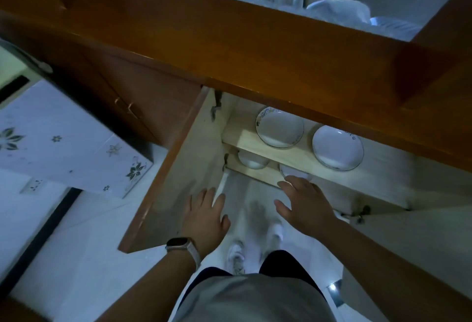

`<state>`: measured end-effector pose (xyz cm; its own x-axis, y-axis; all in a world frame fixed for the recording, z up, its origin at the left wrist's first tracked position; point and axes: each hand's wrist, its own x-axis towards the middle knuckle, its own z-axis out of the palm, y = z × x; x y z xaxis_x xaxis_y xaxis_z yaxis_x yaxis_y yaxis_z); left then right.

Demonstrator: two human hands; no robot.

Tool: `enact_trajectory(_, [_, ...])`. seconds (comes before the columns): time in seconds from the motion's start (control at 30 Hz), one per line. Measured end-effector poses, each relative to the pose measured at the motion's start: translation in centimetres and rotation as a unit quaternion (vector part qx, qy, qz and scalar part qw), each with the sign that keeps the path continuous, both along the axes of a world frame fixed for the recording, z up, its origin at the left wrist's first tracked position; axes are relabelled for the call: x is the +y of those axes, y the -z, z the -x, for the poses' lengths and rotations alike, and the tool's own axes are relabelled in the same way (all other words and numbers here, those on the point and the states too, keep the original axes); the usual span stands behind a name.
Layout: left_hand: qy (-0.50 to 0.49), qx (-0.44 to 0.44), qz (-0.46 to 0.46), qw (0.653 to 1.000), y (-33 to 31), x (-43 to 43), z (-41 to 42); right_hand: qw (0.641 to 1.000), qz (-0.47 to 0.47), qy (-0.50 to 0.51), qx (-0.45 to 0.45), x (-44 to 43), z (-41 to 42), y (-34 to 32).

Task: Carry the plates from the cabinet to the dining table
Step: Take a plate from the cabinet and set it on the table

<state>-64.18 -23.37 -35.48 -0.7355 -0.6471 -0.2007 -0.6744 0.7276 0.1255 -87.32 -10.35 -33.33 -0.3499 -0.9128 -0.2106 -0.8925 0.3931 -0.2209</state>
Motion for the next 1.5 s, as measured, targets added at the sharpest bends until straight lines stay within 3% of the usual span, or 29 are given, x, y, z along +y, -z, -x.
enact_trajectory(0.3, [0.037,0.043,-0.008,0.998,3.3,-4.6,10.4,1.0,-0.011,-0.013,-0.023,-2.0,7.0,3.8])
enact_trajectory(0.57, [0.063,0.091,-0.037,0.993,10.3,-8.1,18.4,1.0,-0.012,-0.009,0.02,-5.5,13.3,10.7])
enact_trajectory(0.73, [0.008,0.116,-0.083,0.99,15.1,-10.7,21.8,0.999,-0.003,0.031,0.039,-7.7,16.2,15.7])
enact_trajectory(0.83, [-0.062,0.126,-0.141,0.98,18.0,-12.5,23.6,0.993,0.003,0.115,-0.008,-9.2,17.3,18.5])
enact_trajectory(0.97, [-0.189,0.199,-0.241,0.931,20.7,-14.1,25.7,0.942,0.062,0.289,-0.161,-11.0,18.5,21.5])
enact_trajectory(1.13, [-0.236,0.252,-0.332,0.878,22.6,-16.0,27.7,0.848,0.142,0.409,-0.306,-13.4,19.5,23.5])
enact_trajectory(1.27, [-0.242,0.262,-0.342,0.869,23.5,-17.7,29.6,0.795,0.181,0.45,-0.364,-14.8,20.2,24.0])
enact_trajectory(1.33, [-0.238,0.257,-0.345,0.871,23.7,-18.0,30.1,0.788,0.176,0.462,-0.367,-15.2,20.5,24.2])
enact_trajectory(1.5, [-0.283,0.276,-0.384,0.834,23.1,-17.2,30.8,0.763,0.175,0.479,-0.397,-15.0,20.6,23.7])
